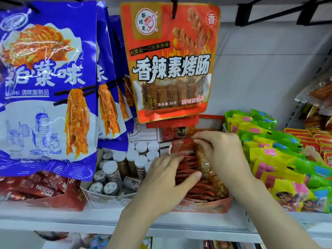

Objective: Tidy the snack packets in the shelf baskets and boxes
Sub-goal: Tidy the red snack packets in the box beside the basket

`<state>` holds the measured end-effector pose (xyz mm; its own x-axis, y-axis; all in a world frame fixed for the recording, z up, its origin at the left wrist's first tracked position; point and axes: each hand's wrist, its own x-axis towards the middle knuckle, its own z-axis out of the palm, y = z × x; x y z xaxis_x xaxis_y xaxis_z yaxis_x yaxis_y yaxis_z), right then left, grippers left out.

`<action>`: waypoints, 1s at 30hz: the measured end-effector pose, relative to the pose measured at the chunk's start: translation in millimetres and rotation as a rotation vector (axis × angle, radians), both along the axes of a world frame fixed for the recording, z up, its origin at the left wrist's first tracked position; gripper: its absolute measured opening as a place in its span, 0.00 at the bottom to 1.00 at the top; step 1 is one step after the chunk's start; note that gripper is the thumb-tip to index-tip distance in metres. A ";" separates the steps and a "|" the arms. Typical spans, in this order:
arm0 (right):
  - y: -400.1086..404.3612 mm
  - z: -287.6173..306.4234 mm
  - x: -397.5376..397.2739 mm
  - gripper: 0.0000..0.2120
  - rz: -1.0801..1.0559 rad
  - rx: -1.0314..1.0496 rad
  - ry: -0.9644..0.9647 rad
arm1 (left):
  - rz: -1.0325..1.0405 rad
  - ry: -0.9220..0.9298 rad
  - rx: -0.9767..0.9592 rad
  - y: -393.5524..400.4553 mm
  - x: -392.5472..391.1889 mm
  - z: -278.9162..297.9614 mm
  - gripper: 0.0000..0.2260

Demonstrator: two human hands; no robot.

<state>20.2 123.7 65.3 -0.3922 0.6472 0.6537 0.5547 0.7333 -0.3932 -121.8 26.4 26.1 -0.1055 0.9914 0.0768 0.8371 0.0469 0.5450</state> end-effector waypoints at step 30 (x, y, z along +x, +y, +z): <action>51.4 -9.8 -41.6 0.12 -0.165 -0.300 -0.294 | -0.193 0.096 0.145 -17.4 9.9 -12.4 0.16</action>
<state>-21.4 175.1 55.5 -0.4089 0.8605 0.3038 0.7746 0.5033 -0.3830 -112.0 9.0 13.7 0.0989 0.9705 0.2201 0.8713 -0.1913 0.4520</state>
